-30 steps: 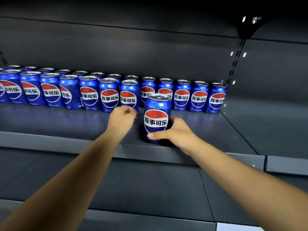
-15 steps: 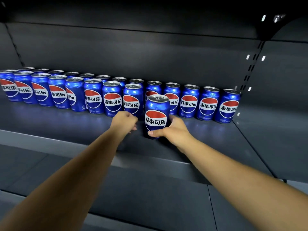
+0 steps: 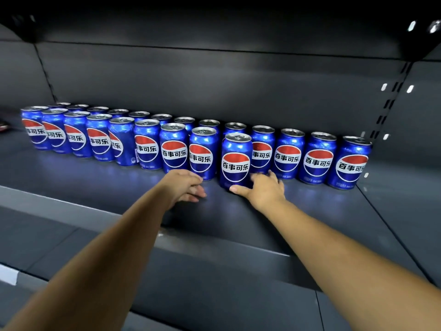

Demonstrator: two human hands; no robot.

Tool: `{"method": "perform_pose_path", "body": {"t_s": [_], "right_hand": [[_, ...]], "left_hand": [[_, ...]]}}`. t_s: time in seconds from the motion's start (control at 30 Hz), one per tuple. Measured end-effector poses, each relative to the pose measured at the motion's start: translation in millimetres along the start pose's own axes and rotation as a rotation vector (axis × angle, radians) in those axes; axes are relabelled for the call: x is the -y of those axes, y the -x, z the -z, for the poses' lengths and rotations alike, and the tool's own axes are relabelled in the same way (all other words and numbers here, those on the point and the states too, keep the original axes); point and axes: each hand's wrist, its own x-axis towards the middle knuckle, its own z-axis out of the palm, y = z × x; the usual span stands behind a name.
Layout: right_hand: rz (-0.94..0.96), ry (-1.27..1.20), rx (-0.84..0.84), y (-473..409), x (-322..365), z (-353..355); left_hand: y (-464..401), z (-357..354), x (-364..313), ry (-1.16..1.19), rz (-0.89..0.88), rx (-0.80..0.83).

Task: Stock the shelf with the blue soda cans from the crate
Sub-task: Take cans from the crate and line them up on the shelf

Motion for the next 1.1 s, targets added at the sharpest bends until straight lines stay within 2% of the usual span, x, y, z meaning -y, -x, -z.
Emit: {"method": "perform_pose_path", "body": {"t_s": [0.27, 0.43, 0.53, 0.73, 0.9, 1.1], "right_hand": [[0.014, -0.079, -0.064, -1, -3, -4], [0.022, -0.350, -0.177, -5, -7, -10], [0.028, -0.430, -0.208, -5, -6, -10], [0.009, -0.414, -0.308, 0, -5, -8], [0.176, -0.454, -0.290, 1, -4, -11], [0.199, -0.430, -0.228, 1, -4, -11]], "left_hand": [[-8, -8, -4, -0.059, 0.055, -0.071], [-10, -6, -6, -0.066, 0.082, -0.072], [-11, -7, -8, -0.081, 0.103, -0.075], [-12, -7, -8, -0.095, 0.117, -0.078], [-14, -7, -7, -0.112, 0.119, -0.090], [-16, -7, -6, -0.110, 0.118, -0.096]]}}
